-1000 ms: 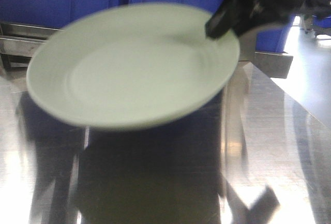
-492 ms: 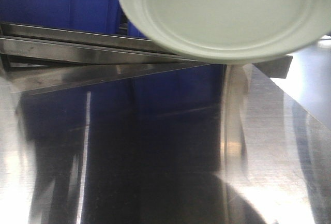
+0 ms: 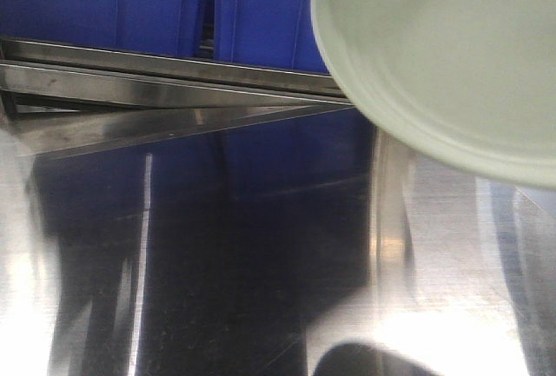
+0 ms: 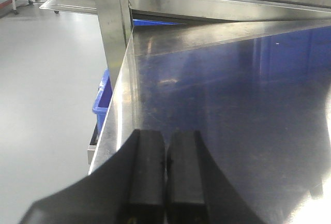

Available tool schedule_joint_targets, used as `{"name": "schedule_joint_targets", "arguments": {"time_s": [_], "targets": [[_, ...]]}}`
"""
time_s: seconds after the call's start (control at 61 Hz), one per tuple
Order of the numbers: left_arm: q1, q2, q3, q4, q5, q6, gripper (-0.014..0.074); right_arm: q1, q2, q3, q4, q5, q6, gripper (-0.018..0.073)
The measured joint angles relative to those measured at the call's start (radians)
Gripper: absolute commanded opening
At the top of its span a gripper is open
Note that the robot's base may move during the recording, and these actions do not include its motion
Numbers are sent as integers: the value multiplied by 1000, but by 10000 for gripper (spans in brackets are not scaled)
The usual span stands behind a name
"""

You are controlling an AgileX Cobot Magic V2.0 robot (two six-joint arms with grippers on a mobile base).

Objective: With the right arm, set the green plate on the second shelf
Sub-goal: 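Lift the plate off the table with the right gripper, then hold the plate raised in the right gripper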

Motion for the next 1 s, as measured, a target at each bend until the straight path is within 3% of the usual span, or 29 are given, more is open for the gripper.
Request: {"name": "schedule_joint_targets", "arguments": {"time_s": [1.0], "targets": [[0,0,0,0,0,0,124,-3,-67,36,-2,22,-1,51]]}}
